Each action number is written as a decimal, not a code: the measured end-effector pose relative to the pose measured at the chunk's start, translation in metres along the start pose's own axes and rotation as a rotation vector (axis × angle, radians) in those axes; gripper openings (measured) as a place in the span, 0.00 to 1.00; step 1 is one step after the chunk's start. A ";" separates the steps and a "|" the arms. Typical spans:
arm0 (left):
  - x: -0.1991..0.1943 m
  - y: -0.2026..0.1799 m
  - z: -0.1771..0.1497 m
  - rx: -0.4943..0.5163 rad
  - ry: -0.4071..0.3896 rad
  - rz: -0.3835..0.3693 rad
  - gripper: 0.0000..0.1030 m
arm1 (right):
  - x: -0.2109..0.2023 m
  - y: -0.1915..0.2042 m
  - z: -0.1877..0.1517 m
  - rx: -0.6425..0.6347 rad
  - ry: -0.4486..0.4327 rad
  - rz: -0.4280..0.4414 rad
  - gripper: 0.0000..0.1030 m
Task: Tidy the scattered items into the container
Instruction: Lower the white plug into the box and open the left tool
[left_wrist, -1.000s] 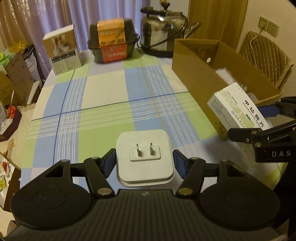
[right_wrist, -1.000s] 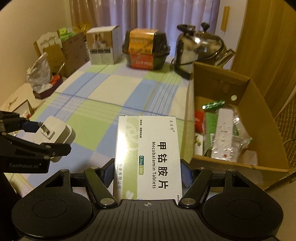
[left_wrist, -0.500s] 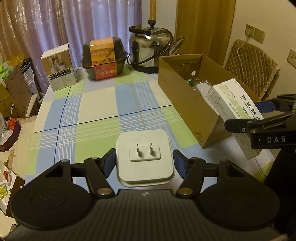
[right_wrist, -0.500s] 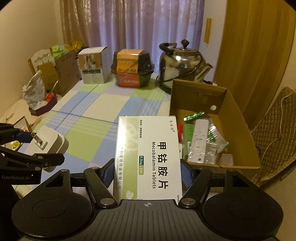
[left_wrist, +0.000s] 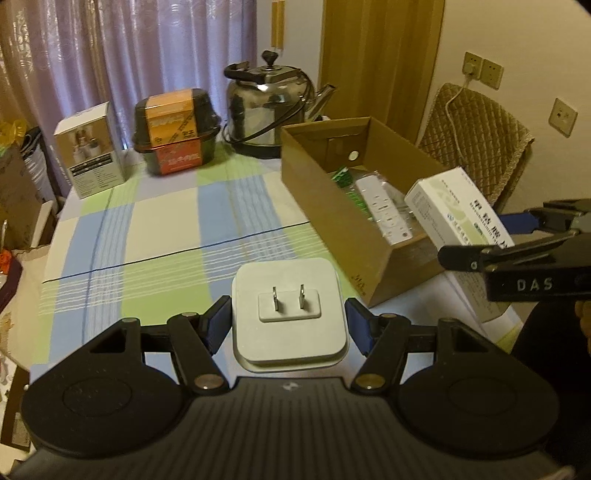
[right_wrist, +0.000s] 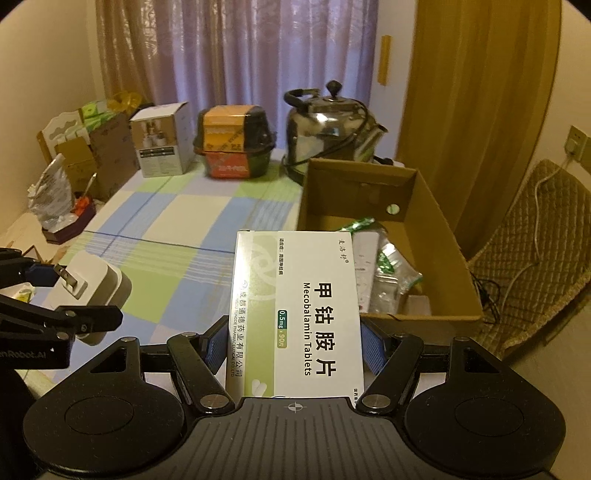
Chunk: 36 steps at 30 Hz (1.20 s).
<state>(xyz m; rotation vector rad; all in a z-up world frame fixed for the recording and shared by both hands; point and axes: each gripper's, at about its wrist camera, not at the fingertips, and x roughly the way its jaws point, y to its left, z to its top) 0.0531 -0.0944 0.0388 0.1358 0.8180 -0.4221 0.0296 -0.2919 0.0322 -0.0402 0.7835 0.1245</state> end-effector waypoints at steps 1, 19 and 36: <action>0.001 -0.003 0.003 -0.001 -0.001 -0.010 0.59 | 0.000 -0.004 0.000 0.006 0.000 -0.007 0.71; 0.088 -0.082 0.097 0.053 -0.041 -0.145 0.59 | 0.023 -0.105 0.026 0.099 -0.019 -0.111 0.71; 0.151 -0.098 0.111 0.037 0.019 -0.151 0.59 | 0.062 -0.139 0.032 0.121 0.005 -0.112 0.71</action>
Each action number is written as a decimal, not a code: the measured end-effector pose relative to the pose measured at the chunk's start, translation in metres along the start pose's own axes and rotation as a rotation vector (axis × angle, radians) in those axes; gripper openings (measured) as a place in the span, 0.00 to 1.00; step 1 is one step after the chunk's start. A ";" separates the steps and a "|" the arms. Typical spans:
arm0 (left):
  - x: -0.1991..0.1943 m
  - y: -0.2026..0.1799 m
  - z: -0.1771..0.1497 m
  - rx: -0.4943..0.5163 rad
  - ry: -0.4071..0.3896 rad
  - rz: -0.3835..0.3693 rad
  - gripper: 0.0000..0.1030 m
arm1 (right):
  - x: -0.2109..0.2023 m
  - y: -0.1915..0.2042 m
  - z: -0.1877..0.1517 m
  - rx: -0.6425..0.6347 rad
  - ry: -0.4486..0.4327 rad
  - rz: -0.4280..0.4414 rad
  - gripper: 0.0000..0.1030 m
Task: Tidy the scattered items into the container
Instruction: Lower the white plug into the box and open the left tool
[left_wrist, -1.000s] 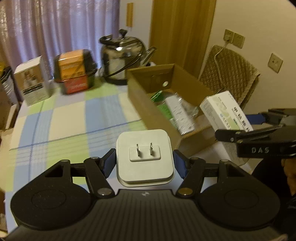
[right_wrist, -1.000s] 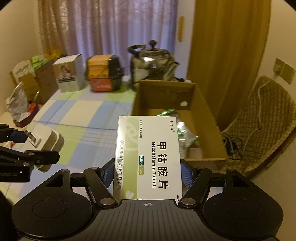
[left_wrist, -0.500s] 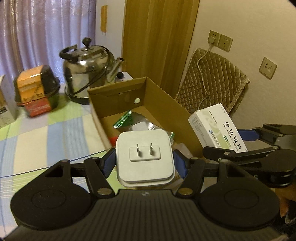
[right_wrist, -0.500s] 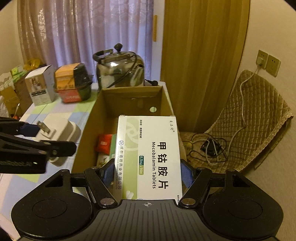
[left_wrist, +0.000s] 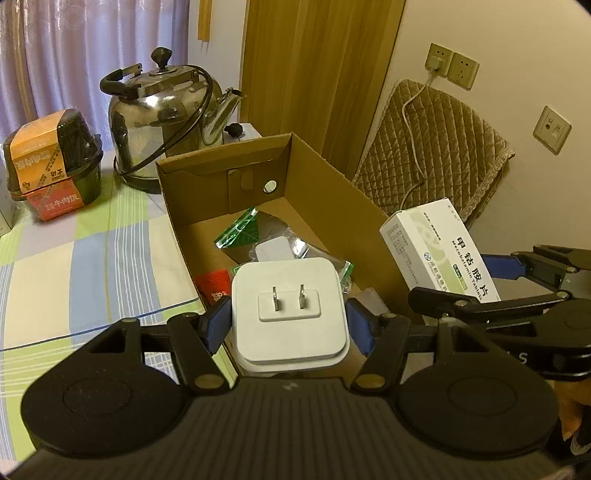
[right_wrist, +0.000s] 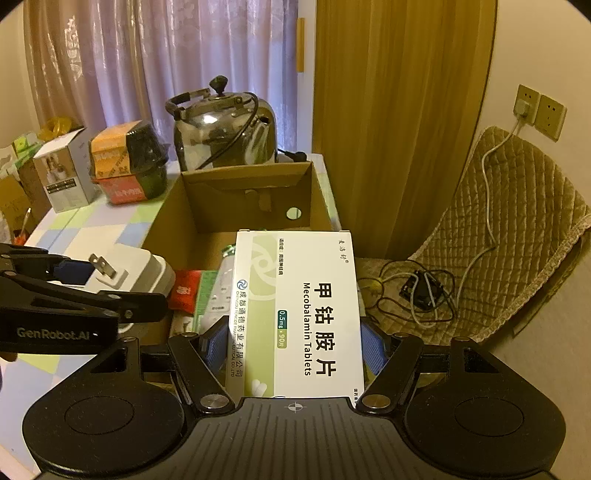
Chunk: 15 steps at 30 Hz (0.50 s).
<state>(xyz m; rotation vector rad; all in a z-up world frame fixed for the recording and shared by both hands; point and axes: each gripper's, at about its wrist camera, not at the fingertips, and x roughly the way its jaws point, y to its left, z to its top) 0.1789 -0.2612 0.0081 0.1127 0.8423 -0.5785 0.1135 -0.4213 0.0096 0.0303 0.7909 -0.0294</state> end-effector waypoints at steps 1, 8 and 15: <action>0.001 0.000 0.001 0.002 0.000 0.001 0.59 | 0.002 -0.001 0.000 0.004 0.002 -0.001 0.71; 0.007 0.002 0.003 0.005 0.001 0.001 0.60 | 0.007 -0.004 0.000 0.009 0.005 -0.008 0.71; 0.006 0.000 0.001 0.017 -0.008 0.029 0.71 | 0.008 -0.005 0.000 0.018 0.009 -0.015 0.71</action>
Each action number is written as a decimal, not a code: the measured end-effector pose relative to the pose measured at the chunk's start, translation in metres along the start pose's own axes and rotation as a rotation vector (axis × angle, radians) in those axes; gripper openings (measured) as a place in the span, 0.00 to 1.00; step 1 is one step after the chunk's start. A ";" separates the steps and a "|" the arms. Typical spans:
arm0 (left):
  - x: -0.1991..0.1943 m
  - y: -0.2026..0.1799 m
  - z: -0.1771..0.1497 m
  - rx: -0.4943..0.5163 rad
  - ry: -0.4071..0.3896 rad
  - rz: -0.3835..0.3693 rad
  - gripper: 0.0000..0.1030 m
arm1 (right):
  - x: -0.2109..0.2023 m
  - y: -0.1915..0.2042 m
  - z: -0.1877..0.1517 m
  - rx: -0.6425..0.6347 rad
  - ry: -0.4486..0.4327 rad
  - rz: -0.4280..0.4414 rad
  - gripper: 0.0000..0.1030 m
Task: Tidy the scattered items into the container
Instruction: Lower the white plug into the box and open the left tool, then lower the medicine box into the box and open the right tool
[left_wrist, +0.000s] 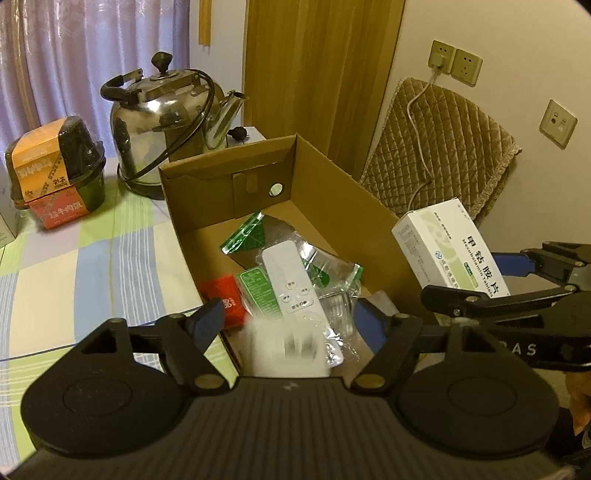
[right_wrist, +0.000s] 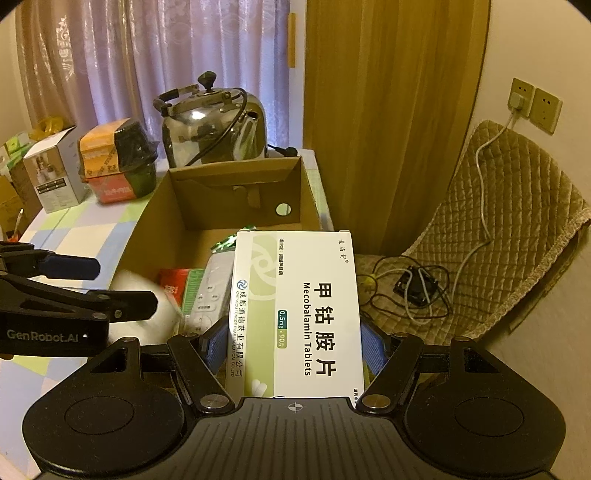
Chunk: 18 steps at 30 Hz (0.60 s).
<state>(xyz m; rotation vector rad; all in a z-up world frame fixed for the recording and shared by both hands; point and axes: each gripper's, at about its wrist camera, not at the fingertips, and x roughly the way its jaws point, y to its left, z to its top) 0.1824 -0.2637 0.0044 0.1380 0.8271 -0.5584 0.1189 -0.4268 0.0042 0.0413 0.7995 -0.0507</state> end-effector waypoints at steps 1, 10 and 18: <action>0.000 0.000 0.000 -0.002 0.001 0.001 0.71 | 0.000 0.000 0.000 0.001 0.001 0.000 0.71; -0.012 0.014 -0.007 -0.026 -0.010 0.020 0.71 | 0.003 0.005 0.002 -0.007 0.004 0.007 0.71; -0.019 0.026 -0.017 -0.057 0.000 0.032 0.71 | 0.016 0.014 0.004 -0.039 0.025 0.020 0.71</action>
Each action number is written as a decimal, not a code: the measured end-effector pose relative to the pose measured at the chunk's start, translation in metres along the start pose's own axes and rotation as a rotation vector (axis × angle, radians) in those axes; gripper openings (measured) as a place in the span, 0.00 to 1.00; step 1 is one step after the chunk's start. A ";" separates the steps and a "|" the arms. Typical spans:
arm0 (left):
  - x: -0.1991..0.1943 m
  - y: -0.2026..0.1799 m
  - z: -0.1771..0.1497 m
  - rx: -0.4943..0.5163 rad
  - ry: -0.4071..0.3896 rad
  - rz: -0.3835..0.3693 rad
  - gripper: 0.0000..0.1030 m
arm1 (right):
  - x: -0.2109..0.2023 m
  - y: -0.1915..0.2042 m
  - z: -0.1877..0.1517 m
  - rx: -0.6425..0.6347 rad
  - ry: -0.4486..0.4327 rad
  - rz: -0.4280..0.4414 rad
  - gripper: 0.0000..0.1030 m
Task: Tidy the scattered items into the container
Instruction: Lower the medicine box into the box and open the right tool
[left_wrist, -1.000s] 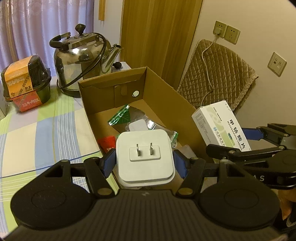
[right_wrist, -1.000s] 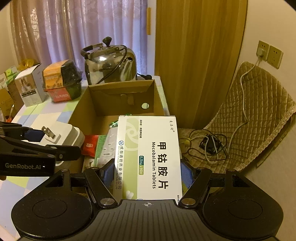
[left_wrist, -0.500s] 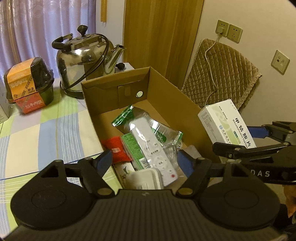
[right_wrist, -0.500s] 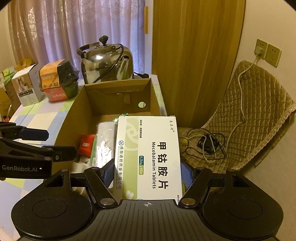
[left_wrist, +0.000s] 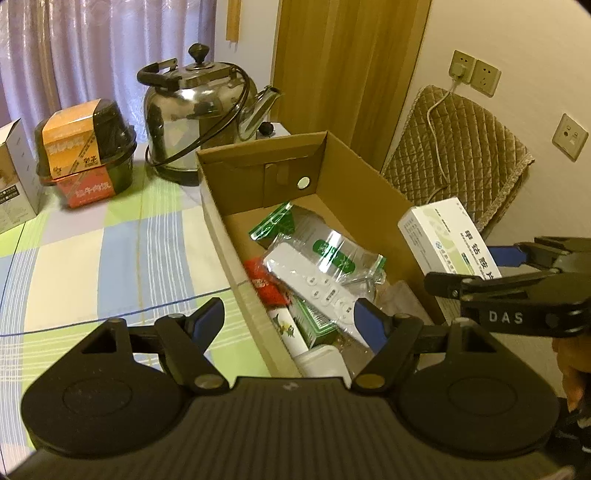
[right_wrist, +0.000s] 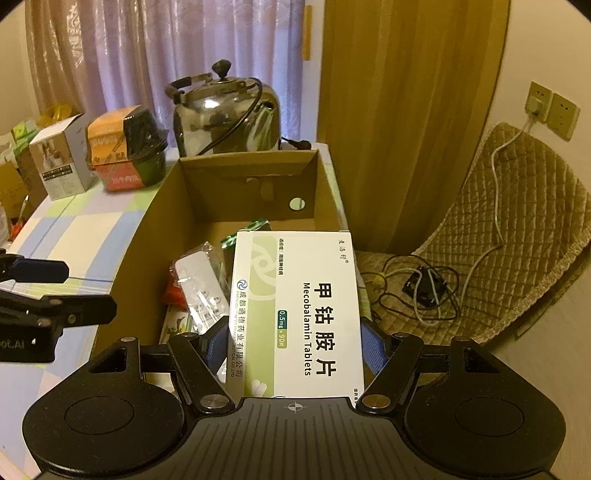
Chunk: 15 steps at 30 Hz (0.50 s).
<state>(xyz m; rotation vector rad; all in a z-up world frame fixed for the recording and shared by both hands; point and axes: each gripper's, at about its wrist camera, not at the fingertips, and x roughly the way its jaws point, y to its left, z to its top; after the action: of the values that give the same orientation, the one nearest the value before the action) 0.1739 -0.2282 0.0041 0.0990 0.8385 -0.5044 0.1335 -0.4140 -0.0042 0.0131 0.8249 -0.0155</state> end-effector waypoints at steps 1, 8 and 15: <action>0.000 0.001 -0.001 -0.003 0.002 0.000 0.71 | 0.001 0.001 0.001 -0.003 0.001 0.002 0.71; 0.000 0.006 -0.004 -0.017 0.005 -0.004 0.72 | 0.011 0.007 0.007 -0.021 0.006 0.008 0.71; -0.001 0.010 -0.005 -0.028 0.000 -0.002 0.72 | 0.017 0.011 0.013 -0.034 0.006 0.006 0.71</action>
<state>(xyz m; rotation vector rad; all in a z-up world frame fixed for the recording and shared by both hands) 0.1746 -0.2176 0.0005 0.0726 0.8452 -0.4945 0.1548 -0.4030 -0.0076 -0.0166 0.8307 0.0048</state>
